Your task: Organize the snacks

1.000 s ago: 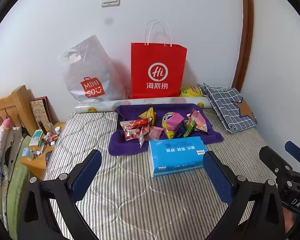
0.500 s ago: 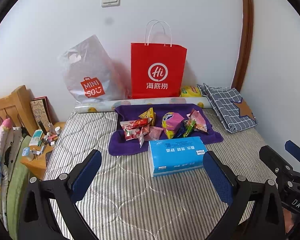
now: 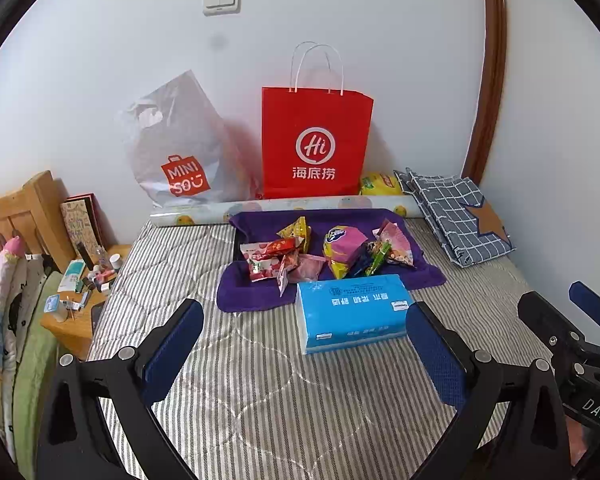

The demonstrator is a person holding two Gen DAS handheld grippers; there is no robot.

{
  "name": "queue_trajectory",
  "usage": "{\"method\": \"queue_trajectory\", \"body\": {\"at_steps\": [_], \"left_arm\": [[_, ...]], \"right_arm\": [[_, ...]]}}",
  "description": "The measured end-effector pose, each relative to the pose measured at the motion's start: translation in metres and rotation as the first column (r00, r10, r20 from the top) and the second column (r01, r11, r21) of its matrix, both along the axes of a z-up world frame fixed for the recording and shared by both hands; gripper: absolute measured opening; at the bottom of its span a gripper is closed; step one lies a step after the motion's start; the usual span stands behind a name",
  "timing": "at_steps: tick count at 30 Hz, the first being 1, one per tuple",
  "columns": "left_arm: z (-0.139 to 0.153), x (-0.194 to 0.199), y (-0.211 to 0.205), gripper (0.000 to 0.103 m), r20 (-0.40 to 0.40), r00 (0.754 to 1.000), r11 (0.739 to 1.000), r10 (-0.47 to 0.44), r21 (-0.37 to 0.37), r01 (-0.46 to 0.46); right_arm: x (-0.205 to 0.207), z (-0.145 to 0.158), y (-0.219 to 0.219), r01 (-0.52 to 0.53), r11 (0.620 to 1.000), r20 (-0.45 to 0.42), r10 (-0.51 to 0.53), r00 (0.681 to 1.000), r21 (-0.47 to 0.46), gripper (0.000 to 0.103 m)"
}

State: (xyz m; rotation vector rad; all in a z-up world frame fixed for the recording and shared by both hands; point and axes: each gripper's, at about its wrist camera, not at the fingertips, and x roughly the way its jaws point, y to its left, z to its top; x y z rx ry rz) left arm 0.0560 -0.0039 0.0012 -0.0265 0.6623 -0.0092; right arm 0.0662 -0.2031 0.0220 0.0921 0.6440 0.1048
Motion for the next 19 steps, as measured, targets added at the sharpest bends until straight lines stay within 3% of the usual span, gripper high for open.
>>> {"method": "queue_trajectory", "body": {"at_steps": [19], "left_arm": [[0.0003,-0.0009,-0.0003,0.100,0.003,1.000,1.000,0.003,-0.001,-0.003]], "right_arm": [[0.0000,0.0029,0.0021,-0.006,1.000,0.003,0.006,1.000,0.001,0.103]]}}
